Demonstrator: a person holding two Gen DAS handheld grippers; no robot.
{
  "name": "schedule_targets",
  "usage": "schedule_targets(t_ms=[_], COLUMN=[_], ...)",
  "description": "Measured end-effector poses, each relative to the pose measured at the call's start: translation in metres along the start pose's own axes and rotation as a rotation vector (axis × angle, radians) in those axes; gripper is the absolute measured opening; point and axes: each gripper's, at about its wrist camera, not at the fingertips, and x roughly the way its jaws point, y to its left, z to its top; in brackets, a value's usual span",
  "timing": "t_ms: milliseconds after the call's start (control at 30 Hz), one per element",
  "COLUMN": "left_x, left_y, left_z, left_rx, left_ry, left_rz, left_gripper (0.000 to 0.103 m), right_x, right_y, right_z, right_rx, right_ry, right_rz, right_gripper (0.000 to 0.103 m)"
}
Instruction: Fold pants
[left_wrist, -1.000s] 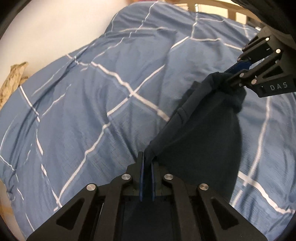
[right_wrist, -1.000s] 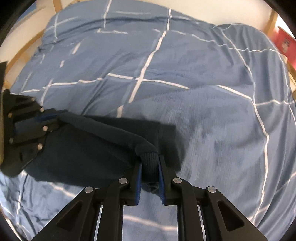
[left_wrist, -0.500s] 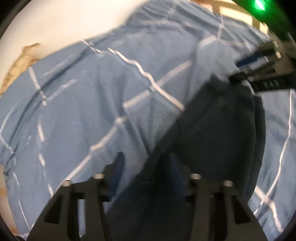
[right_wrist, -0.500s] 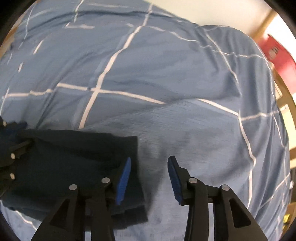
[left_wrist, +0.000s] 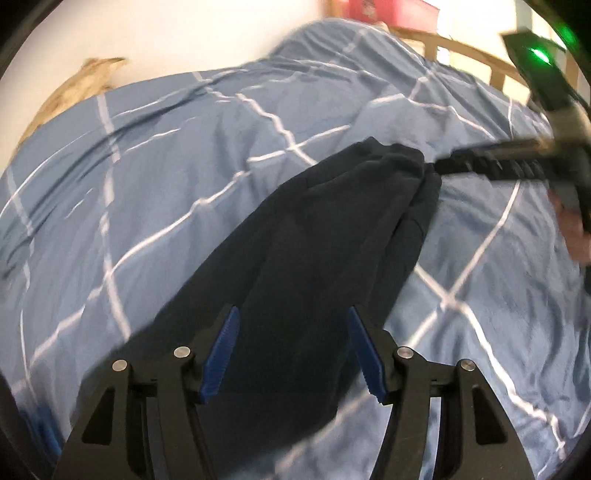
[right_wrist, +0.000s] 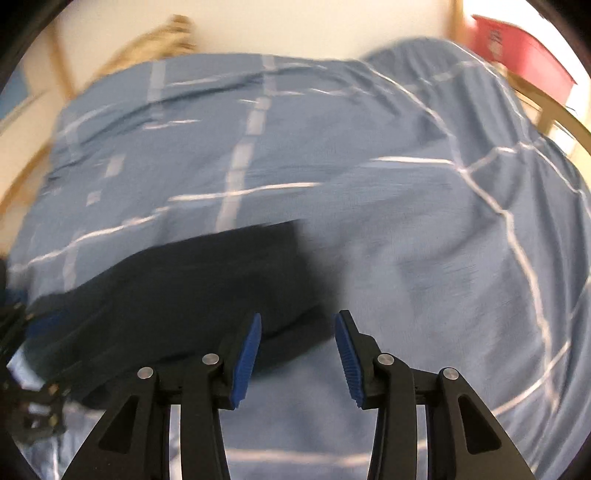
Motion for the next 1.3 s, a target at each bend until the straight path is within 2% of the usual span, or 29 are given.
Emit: schedule_targets(t_ms=[100,200,267,367,533,633,767,900,1100,1200,1233,1300], left_x=[-0.029,-0.046,-0.06,-0.075,-0.087,-0.088,-0.085,-0.075,-0.067,-0.064,-0.064,-0.064], left_y=[0.009,0.013,0.016,0.026,0.058,0.07,0.082,0.103,0.123,0.135,0.138,0.139], left_z=[-0.037,-0.066,-0.089,-0.115,-0.15,-0.161,-0.168,-0.173,-0.182,-0.188,-0.191,-0.192], left_rx=[-0.086,-0.109,-0.122,-0.153,-0.232,-0.228,-0.232,-0.284,-0.359,-0.407,-0.423,-0.425], left_ry=[-0.03,-0.042,-0.059,-0.077,-0.074,-0.054,-0.046,-0.029,-0.039,-0.044,-0.049,-0.055], left_rz=[0.012,0.068,0.135,0.184,0.228,0.285,0.341,0.35,0.331,0.306,0.29,0.27], left_gripper=[0.06,0.06,0.06,0.061,0.062,0.062,0.062,0.062,0.062,0.062,0.062,0.063], right_x=[-0.018,-0.029,-0.031,-0.028,-0.009,-0.002,0.005,0.024,0.028,0.026,0.024,0.019], right_y=[0.035,0.072,0.092,0.124,0.153,0.169,0.178,0.181,0.193,0.202,0.204,0.204], right_z=[-0.03,-0.061,-0.077,-0.098,-0.111,-0.117,-0.116,-0.111,-0.112,-0.118,-0.12,-0.124], right_rx=[-0.076,-0.177,-0.241,-0.324,-0.331,-0.317,-0.325,-0.304,-0.327,-0.355,-0.363,-0.358], right_ry=[-0.066,-0.083,-0.074,-0.056,-0.01,-0.03,-0.063,-0.033,-0.056,-0.069,-0.078,-0.097], right_rz=[0.128,0.223,0.258,0.316,0.428,0.446,0.425,0.403,0.392,0.389,0.369,0.346], right_gripper=[0.042,0.042,0.042,0.042,0.042,0.042,0.041,0.041,0.041,0.032,0.022,0.016])
